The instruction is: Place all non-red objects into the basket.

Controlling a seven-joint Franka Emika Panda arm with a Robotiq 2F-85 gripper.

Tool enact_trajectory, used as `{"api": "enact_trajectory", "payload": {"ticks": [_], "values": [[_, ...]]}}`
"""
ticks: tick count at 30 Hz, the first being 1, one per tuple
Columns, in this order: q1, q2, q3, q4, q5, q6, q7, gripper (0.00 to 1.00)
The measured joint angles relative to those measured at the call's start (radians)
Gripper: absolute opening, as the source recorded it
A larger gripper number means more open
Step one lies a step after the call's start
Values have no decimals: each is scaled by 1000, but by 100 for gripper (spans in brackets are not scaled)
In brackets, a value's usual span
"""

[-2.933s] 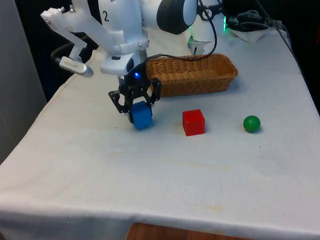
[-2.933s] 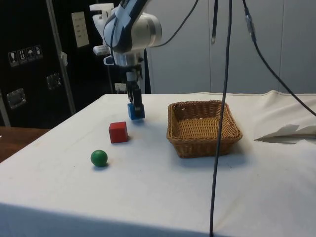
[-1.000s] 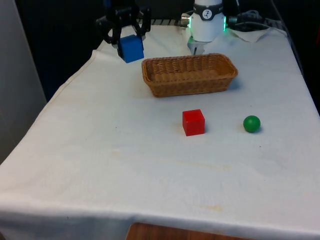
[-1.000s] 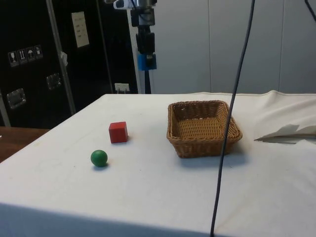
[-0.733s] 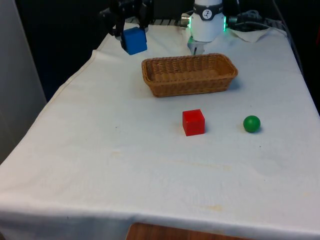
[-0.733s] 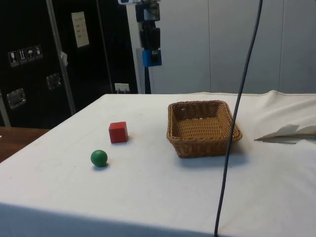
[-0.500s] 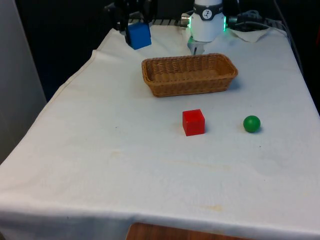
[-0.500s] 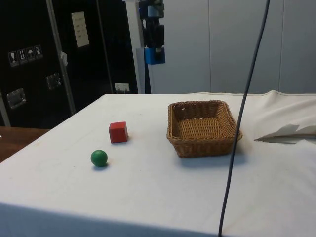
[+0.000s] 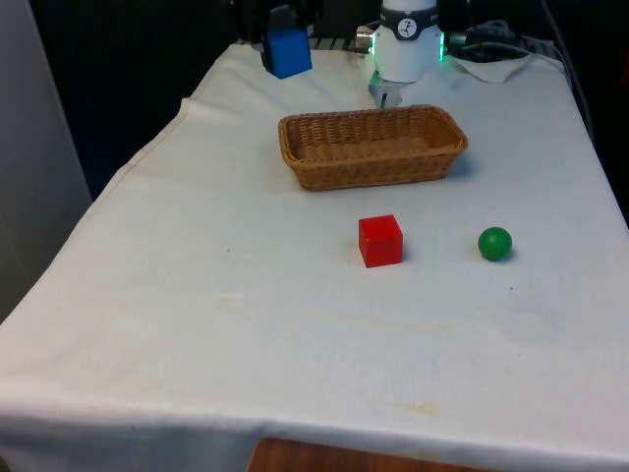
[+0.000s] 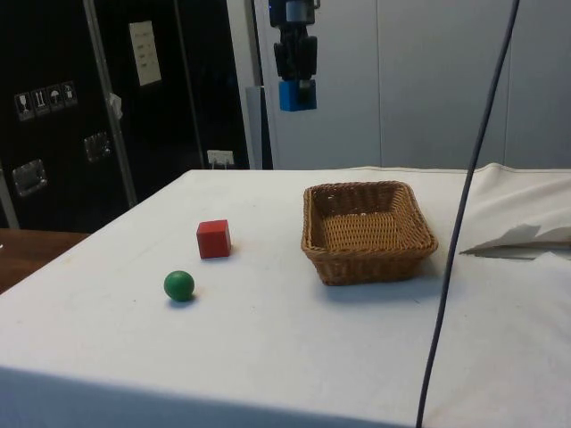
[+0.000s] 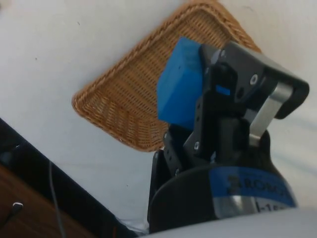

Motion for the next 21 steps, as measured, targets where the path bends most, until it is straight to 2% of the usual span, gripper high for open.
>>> {"api": "enact_trajectory", "payload": {"ticks": [8, 21], "values": [[-1, -65, -3, -86, -33, 43, 2, 2], [-1, -113, -16, -208, -45, 112, -20, 2]]}}
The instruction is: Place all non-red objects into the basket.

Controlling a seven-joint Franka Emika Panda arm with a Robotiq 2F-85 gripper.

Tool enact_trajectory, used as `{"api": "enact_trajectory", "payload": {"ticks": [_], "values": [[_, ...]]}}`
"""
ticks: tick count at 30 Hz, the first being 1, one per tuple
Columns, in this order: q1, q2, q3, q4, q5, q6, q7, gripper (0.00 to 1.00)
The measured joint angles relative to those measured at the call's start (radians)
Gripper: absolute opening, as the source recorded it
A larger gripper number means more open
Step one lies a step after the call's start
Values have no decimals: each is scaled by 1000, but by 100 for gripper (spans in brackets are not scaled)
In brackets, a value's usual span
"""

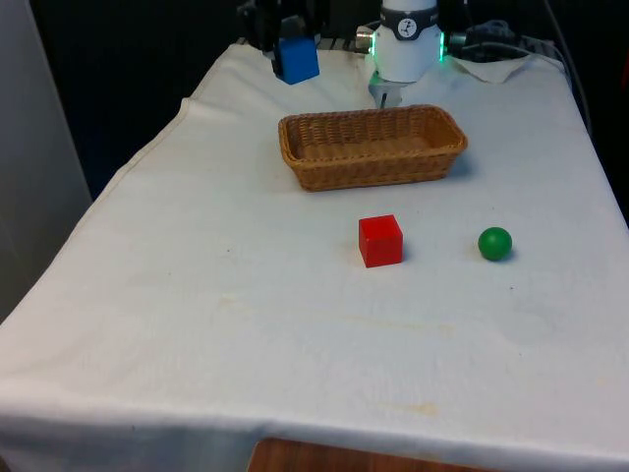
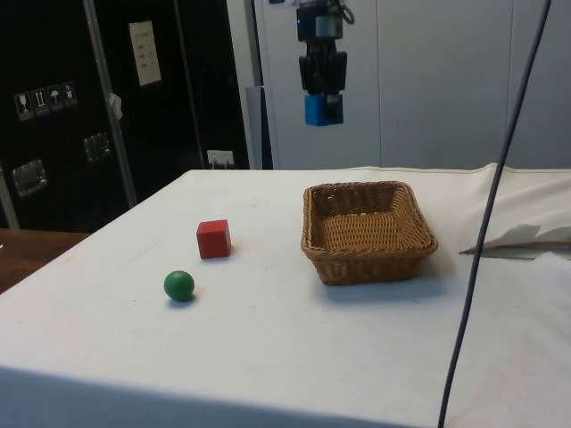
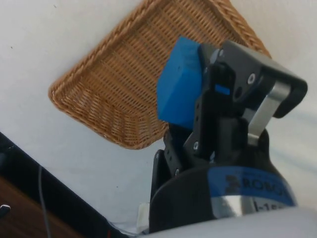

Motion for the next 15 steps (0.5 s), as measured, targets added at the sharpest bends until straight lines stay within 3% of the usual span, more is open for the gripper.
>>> {"api": "enact_trajectory", "payload": {"ticks": [15], "values": [[3, -42, 19, -118, 1, 62, 8, 2]]}}
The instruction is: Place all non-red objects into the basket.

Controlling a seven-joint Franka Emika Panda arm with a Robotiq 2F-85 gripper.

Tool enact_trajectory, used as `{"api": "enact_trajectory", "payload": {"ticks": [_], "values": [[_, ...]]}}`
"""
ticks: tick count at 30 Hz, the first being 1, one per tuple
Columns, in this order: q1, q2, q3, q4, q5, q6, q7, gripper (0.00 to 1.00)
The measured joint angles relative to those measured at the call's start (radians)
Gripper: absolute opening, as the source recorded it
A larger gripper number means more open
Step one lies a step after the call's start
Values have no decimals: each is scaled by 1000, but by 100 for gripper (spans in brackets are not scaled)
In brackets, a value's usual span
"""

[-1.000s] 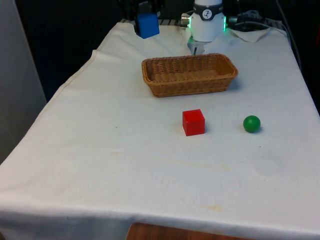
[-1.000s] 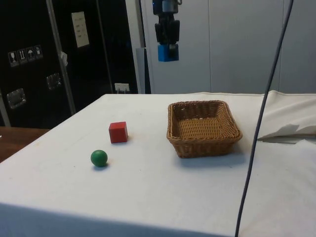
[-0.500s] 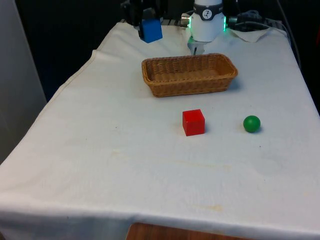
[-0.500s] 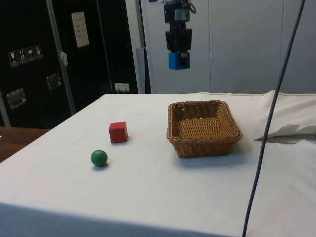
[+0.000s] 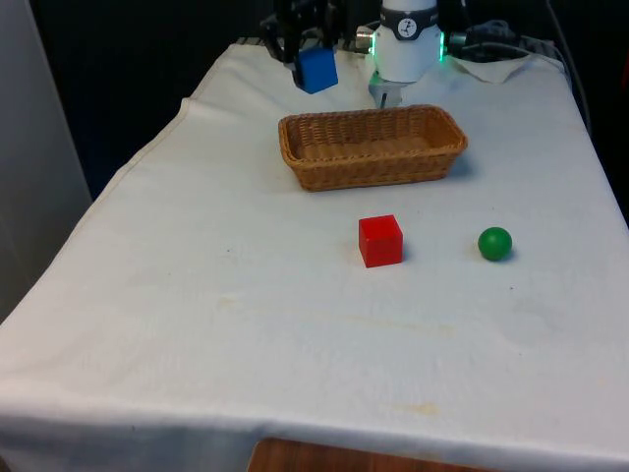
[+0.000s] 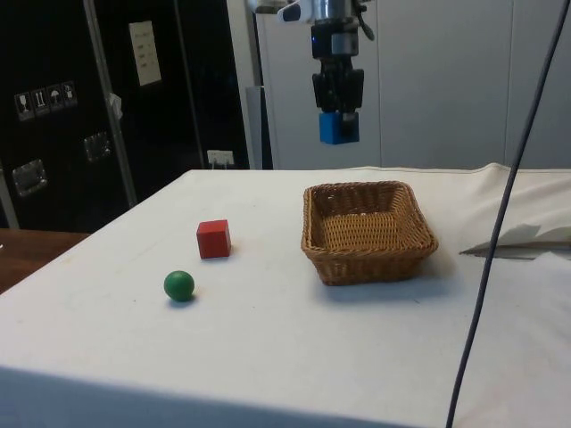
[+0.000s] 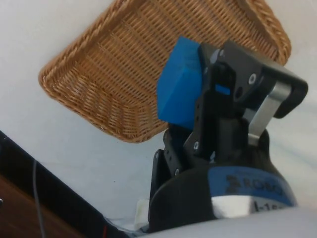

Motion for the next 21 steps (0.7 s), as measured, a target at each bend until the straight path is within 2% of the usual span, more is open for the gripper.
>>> {"api": "enact_trajectory", "payload": {"ticks": [8, 12, 14, 21], "values": [[4, 32, 23, -37, 2, 65, 22, 2], [7, 64, 28, -47, 4, 103, 28, 2], [7, 64, 28, -47, 4, 103, 28, 2], [10, 93, 30, -81, 4, 173, 41, 2]]}}
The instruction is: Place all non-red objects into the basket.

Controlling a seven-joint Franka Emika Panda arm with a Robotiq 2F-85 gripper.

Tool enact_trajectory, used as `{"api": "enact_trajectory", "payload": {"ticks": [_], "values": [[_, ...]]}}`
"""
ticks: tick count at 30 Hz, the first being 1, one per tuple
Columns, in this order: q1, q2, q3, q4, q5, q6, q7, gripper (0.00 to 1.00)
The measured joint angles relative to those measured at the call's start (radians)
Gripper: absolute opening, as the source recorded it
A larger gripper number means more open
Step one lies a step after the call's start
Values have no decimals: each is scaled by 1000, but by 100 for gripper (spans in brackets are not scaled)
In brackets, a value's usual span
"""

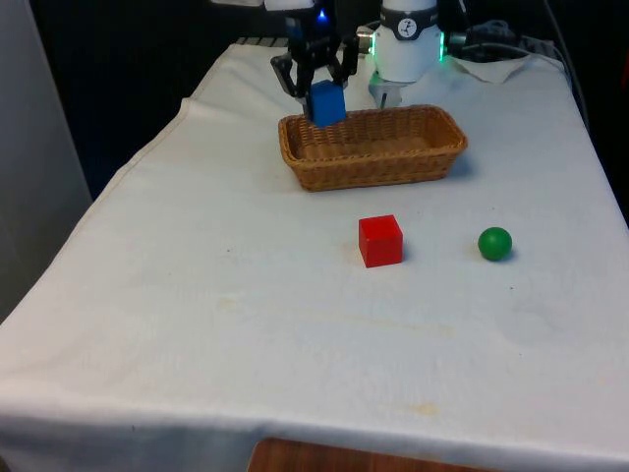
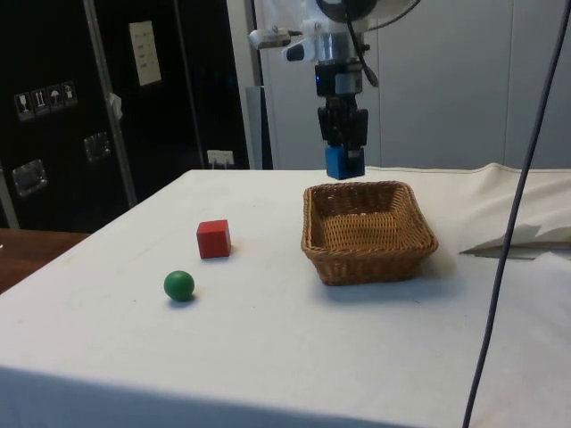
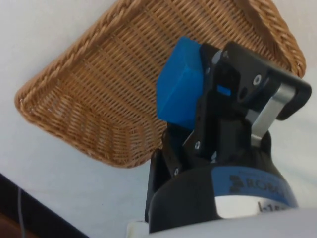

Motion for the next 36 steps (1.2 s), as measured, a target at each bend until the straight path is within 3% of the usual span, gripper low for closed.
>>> {"api": "enact_trajectory", "payload": {"ticks": [13, 23, 33, 36], "values": [[3, 9, 9, -81, 1, 120, 23, 2], [6, 94, 25, -89, 52, 206, 17, 2], [7, 133, 34, -88, 75, 230, 16, 3], [7, 136, 34, -87, 76, 230, 16, 36]]}}
